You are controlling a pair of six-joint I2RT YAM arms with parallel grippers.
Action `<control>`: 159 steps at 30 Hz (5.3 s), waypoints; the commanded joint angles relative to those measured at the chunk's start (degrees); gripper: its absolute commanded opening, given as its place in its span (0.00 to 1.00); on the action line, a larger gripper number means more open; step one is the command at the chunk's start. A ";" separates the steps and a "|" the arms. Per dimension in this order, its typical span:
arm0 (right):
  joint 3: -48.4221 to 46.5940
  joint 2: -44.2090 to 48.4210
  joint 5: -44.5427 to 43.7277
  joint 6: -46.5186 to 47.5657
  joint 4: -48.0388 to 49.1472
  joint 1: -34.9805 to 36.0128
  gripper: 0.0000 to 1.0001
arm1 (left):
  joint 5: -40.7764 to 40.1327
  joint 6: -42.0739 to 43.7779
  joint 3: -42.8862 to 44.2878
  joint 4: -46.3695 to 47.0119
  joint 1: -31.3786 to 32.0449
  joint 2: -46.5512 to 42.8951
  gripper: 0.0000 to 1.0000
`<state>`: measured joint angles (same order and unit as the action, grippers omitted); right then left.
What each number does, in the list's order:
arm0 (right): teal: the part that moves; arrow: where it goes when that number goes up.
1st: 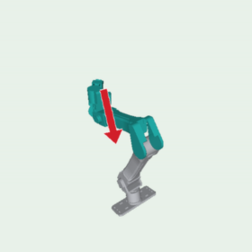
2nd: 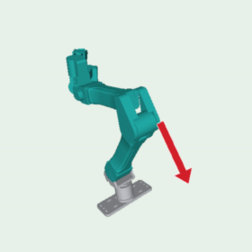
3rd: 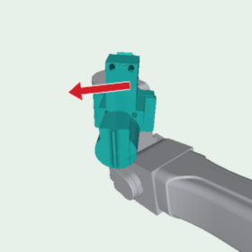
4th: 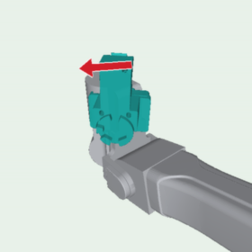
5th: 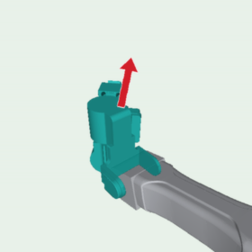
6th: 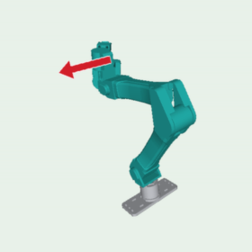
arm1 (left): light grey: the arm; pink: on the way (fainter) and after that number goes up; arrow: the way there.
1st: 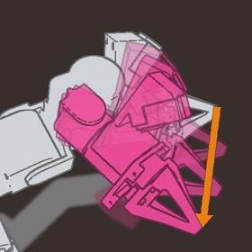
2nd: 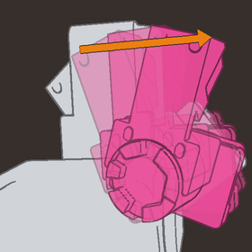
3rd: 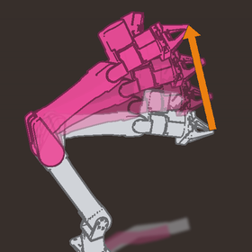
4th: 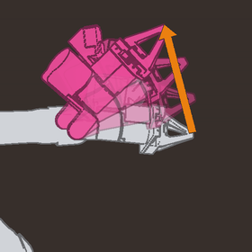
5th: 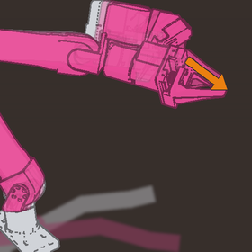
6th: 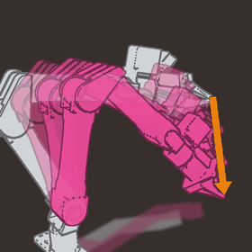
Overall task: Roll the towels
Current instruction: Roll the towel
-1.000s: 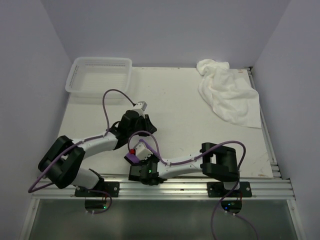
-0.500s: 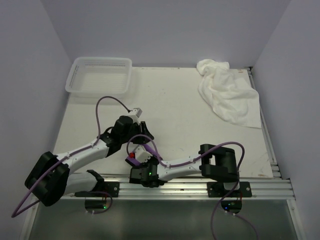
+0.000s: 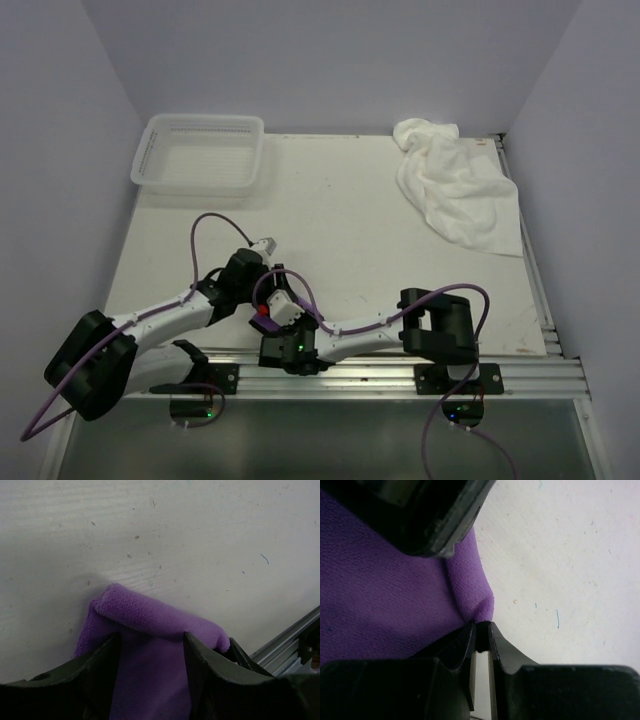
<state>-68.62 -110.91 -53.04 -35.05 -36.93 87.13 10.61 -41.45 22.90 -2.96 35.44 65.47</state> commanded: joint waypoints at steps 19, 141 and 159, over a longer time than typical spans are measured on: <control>3.49 5.09 1.18 -5.46 4.58 -0.03 0.00 | -7.27 1.55 5.93 6.65 2.18 4.14 0.48; 42.52 21.17 51.19 -46.08 65.41 -29.30 0.16 | -14.30 4.10 -6.20 33.55 3.76 17.06 0.00; 30.31 22.76 35.14 -19.72 40.90 -17.89 0.00 | -12.11 5.07 -1.80 29.33 3.58 16.18 0.02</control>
<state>-35.22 -89.80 -11.27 -62.15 13.15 65.49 -1.10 -37.89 19.33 30.04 39.05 82.15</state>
